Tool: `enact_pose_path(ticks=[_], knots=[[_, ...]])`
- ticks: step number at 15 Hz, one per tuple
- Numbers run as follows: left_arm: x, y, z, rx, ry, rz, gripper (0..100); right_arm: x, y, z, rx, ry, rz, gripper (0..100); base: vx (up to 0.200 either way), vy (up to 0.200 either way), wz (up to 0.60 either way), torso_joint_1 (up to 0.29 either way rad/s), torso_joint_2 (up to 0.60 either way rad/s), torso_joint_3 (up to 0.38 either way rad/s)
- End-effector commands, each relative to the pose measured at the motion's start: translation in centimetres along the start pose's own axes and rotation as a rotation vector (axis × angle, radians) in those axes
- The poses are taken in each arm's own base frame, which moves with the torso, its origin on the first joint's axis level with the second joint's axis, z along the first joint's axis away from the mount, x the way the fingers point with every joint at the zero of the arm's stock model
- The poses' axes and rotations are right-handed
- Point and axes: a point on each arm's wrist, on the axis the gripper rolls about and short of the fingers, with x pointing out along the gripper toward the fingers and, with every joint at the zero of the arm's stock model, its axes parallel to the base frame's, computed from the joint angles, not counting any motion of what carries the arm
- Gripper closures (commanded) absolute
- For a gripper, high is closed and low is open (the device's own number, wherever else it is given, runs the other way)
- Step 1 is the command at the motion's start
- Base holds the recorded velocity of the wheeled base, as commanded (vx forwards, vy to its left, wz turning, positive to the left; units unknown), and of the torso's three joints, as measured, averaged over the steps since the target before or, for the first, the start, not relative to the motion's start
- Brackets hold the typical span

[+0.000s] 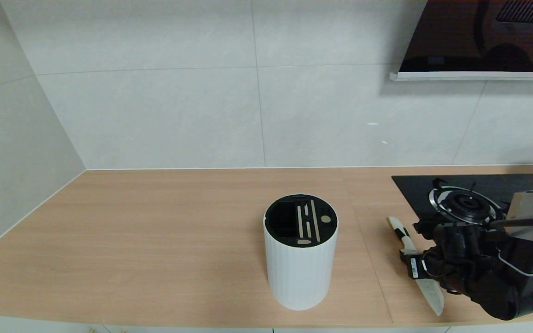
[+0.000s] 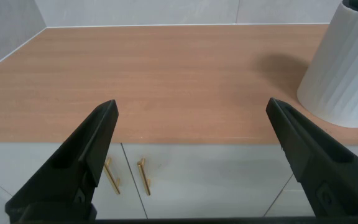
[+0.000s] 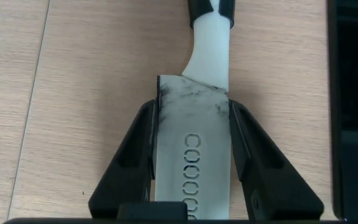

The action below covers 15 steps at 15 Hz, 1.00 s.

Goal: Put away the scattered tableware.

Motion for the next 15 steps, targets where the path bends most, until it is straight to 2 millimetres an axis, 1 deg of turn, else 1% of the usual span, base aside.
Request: enact_pose_path(ticks=[1, 4, 5, 6, 8, 9, 10, 12, 13, 15], knots=[[0.0, 0.0, 0.0, 0.001, 0.0, 0.002, 0, -0.2, 0.0, 0.2, 0.001, -0.009, 0.001, 100, 0.0, 0.0, 0.0, 0.0, 0.0, 0.0], [0.0, 0.0, 0.0, 0.001, 0.0, 0.002, 0, -1.4, -0.1, 1.6, 0.01, -0.06, -0.012, 100, 0.0, 0.0, 0.0, 0.0, 0.0, 0.0], [0.0, 0.0, 0.0, 0.001, 0.0, 0.002, 0, -2.1, -0.1, 2.2, 0.022, -0.086, -0.013, 100, 0.0, 0.0, 0.0, 0.0, 0.0, 0.0], [0.0, 0.0, 0.0, 0.001, 0.0, 0.0, 0, -3.4, -0.1, 3.2, 0.033, -0.126, -0.008, 100, 0.0, 0.0, 0.0, 0.0, 0.0, 0.0], [0.0, 0.0, 0.0, 0.001, 0.0, 0.0, 0, -5.4, -0.2, 4.5, 0.038, -0.185, -0.002, 100, 0.0, 0.0, 0.0, 0.0, 0.0, 0.0], [0.0, 0.0, 0.0, 0.001, 0.0, 0.0, 0, -5.4, -0.2, 4.5, 0.038, -0.185, -0.002, 100, 0.0, 0.0, 0.0, 0.0, 0.0, 0.0], [0.0, 0.0, 0.0, 0.011, -0.001, 0.0, 0, -8.1, 0.3, 6.0, 0.036, -0.266, 0.025, 100, 0.0, 0.0, 0.0, 0.0, 0.0, 0.0], [0.0, 0.0, 0.1, 0.024, -0.004, -0.003, 0, -10.6, 0.9, 7.1, 0.032, -0.316, 0.056, 100, 0.0, 0.0, 0.0, 0.0, 0.0, 0.0], [-0.2, 0.0, 0.7, 0.021, -0.027, -0.015, 0, -11.8, 1.1, 7.6, 0.039, -0.343, 0.071, 100, 0.0, 0.0, 0.0, 0.0, 0.0, 0.0], [-1.2, -0.2, 3.2, 0.022, -0.088, -0.085, 0, -14.4, 1.5, 8.6, 0.043, -0.401, 0.105, 100, 0.0, 0.0, 0.0, 0.0, 0.0, 0.0]])
